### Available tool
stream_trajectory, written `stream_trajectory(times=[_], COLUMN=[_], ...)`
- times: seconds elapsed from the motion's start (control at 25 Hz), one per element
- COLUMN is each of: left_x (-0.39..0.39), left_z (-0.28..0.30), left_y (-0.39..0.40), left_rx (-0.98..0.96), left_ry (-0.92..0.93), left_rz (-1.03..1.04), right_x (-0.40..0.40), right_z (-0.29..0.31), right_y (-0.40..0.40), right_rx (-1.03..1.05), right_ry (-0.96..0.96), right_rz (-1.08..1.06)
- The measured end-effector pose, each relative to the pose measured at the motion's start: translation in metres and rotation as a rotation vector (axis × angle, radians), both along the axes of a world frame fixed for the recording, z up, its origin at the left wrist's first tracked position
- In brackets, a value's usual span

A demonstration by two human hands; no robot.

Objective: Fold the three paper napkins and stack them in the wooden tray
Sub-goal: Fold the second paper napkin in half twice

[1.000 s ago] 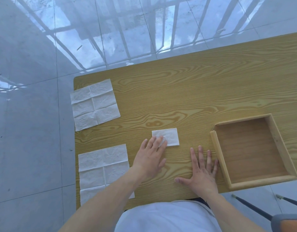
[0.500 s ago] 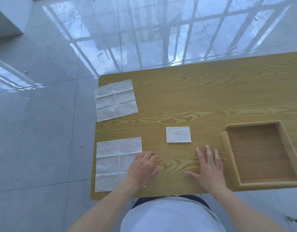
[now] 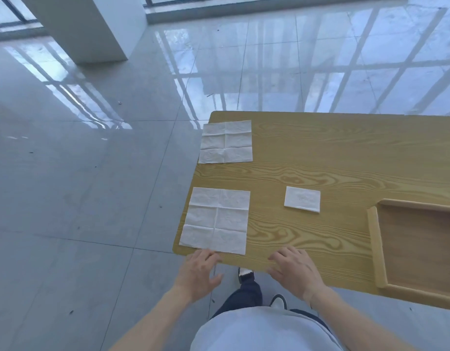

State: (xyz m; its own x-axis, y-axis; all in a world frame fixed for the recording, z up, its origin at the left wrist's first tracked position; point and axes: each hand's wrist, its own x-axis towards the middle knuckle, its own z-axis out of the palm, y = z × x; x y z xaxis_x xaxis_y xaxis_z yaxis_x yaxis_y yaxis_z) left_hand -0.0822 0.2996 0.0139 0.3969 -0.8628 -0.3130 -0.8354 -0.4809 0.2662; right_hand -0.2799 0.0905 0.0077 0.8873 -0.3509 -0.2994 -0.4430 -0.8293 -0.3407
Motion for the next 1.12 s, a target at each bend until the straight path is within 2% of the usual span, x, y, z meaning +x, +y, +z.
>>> stream_trajectory(times=[0.24,0.52,0.68,0.88,1.12], left_x=[0.034,0.103,0.137,0.158,0.138], left_z=[0.007,-0.002,-0.011,-0.018,-0.025], left_y=[0.052,0.063,0.054,0.04,0.027], left_rx=[0.226,0.297,0.266,0.161,0.07], left_ry=[0.007,-0.008,0.008,-0.045,-0.087], left_rz=[0.019,-0.141,-0.268,-0.391,-0.377], right_x=[0.014,0.058,0.08,0.089,0.093], right_z=[0.008,0.009,0.007,0.006,-0.004], right_y=[0.032,0.064,0.081,0.094,0.092], right_rx=[-0.039,-0.055,-0.08,-0.165,-0.213], right_ry=[0.065,0.111,0.146,0.049,-0.011], right_rz=[0.033,-0.05,-0.106,-0.182,-0.155])
